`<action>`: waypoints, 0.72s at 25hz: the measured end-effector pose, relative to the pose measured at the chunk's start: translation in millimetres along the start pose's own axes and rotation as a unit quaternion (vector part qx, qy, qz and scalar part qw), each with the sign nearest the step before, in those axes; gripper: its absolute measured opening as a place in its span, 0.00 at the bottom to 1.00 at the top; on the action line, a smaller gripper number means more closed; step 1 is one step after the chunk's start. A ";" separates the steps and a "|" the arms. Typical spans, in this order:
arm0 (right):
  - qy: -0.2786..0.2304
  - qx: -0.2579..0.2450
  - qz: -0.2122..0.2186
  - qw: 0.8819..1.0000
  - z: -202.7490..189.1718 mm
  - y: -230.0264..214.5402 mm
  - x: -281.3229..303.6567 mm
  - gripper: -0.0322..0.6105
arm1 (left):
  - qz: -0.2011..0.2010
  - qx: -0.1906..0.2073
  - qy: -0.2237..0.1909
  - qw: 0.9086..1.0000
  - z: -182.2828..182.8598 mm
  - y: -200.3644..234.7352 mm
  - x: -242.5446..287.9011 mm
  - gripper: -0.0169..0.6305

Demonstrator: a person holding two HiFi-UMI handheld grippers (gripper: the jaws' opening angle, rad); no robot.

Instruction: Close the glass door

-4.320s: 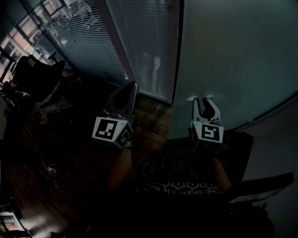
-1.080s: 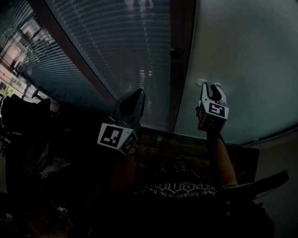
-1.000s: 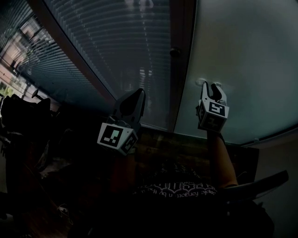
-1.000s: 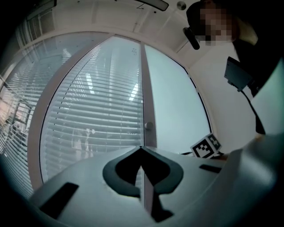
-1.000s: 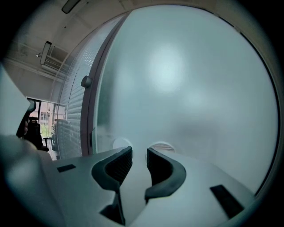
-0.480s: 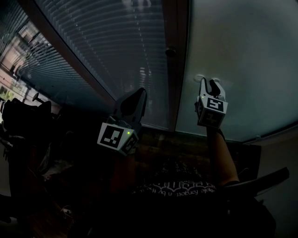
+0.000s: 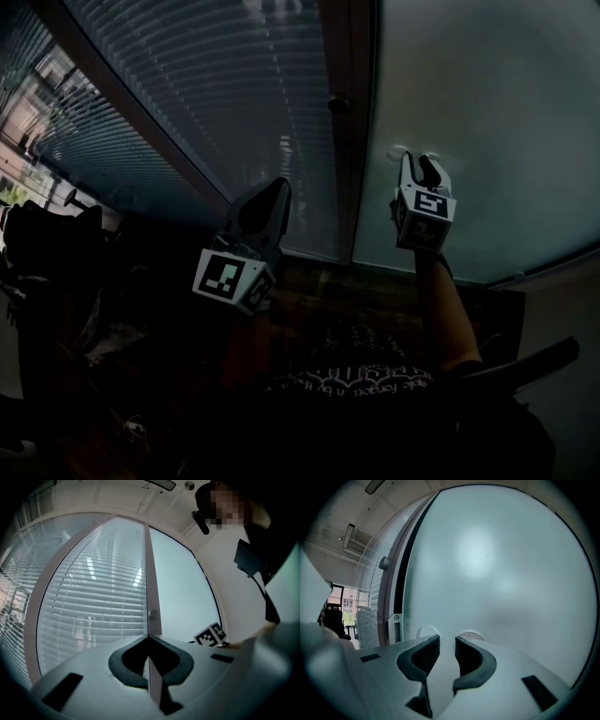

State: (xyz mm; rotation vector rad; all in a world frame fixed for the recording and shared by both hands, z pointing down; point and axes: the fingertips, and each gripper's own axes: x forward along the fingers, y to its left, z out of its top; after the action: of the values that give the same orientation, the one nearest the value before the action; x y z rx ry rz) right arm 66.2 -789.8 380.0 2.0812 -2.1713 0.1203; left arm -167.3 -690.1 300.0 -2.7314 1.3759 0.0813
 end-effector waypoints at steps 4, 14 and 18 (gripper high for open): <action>0.000 -0.001 0.000 1.000 3.1 -1.5 1.5 0.21 | 0.004 -0.001 -0.002 1.000 3.7 1.7 -0.4 0.03; -0.001 0.001 0.003 1.000 2.8 -0.7 3.3 0.21 | 0.004 -0.003 -0.002 1.000 2.1 0.7 0.2 0.03; -0.001 0.001 0.005 1.000 2.8 -0.2 5.0 0.21 | 0.005 -0.006 0.001 1.000 1.3 0.1 -0.2 0.03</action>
State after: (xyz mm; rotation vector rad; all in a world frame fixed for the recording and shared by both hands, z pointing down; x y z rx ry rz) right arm 66.0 -795.1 378.0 2.0727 -2.1836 0.1224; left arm -167.5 -689.8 298.8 -2.7353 1.3942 0.0861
